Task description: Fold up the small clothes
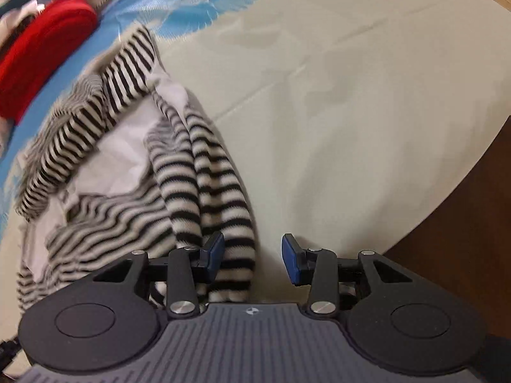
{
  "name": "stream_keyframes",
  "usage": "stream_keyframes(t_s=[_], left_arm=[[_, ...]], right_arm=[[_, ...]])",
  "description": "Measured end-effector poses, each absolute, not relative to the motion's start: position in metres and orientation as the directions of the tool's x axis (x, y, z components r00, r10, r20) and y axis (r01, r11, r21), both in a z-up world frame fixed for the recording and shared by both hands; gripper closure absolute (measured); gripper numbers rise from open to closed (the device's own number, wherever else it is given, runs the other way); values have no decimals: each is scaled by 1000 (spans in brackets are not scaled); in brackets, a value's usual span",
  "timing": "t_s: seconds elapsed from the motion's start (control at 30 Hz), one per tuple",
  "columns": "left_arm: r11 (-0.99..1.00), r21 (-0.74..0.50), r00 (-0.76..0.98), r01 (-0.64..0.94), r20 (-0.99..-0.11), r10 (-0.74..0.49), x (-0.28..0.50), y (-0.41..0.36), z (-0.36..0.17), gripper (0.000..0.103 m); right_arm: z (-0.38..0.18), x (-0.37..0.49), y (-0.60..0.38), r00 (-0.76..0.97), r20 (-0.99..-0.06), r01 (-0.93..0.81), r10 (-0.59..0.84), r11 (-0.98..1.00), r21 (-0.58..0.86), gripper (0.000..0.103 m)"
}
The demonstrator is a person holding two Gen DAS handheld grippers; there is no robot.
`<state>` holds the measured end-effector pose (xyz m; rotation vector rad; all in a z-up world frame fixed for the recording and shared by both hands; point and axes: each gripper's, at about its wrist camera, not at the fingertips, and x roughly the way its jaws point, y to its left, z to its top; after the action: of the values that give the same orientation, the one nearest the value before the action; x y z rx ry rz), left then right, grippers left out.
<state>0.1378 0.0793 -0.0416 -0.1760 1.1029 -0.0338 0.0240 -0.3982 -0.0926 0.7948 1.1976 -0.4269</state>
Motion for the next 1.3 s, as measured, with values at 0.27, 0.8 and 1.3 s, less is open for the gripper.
stream_keyframes(t_s=[0.27,0.8,1.3], left_arm=[[992,-122,377,-44,-921,-97,140,71,-59,64],[973,-206,437,-104,-888,-141,144,71,-49,22],[979,-202,401,-2,-897,-185,140,57,-58,95]], right_arm=[[-98,29,-391,316,-938,645,141,693,322,61],[-73,23,-401,503,-852,617,143,631,470,37],[-100,34,-378,351,-912,598,214,698,394,88]])
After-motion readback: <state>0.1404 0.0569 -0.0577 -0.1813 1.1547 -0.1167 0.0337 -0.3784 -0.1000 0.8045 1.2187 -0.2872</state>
